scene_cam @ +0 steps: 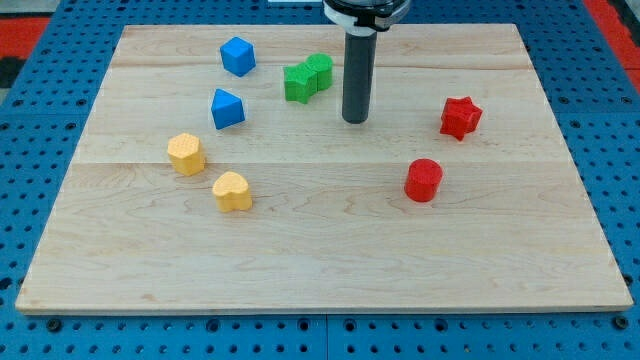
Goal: Nudge the green star
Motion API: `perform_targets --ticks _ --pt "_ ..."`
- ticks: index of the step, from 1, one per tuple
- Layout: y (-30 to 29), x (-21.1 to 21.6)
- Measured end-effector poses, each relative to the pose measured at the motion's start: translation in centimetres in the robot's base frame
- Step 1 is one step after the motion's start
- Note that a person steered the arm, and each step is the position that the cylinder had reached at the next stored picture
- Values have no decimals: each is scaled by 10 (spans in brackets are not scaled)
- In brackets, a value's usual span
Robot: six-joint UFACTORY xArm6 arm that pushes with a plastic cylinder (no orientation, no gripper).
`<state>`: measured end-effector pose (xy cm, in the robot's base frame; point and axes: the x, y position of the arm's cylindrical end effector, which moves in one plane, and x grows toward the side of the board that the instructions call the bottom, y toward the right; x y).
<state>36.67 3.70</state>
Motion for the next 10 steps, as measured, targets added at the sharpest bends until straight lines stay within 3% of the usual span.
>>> perform_targets --ticks 2,10 --pt "-7 -29" --pt "-43 -20"
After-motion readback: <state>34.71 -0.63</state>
